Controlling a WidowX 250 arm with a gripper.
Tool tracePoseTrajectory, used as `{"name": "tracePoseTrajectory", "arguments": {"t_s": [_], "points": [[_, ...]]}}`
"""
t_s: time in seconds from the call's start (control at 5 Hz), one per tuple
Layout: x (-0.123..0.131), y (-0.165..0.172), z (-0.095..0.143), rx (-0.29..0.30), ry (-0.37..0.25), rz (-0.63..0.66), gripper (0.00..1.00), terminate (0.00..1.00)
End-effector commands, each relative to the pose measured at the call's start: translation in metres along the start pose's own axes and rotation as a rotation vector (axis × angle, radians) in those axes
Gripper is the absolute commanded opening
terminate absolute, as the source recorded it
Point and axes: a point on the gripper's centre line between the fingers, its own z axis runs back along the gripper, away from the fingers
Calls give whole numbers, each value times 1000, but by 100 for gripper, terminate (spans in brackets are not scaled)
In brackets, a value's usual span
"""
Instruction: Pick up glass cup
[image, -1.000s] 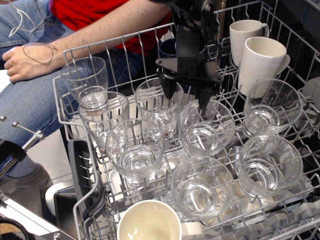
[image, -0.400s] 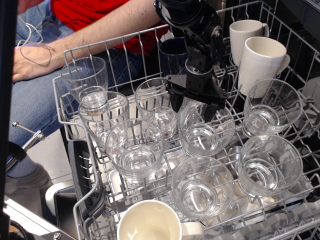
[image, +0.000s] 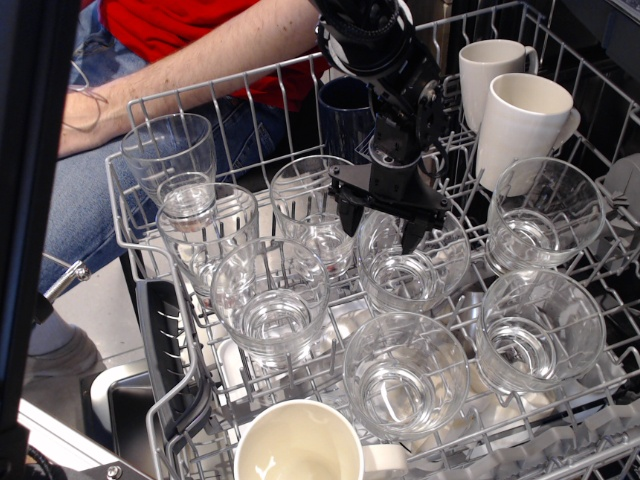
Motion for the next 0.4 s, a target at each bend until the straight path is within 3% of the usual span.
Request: {"name": "tracePoseTrajectory", "arguments": {"t_s": [0.0,0.2], "points": [[14,0,9,-4,-51,13,0,0],[14,1,11,-6,-48,7,0,0]]}}
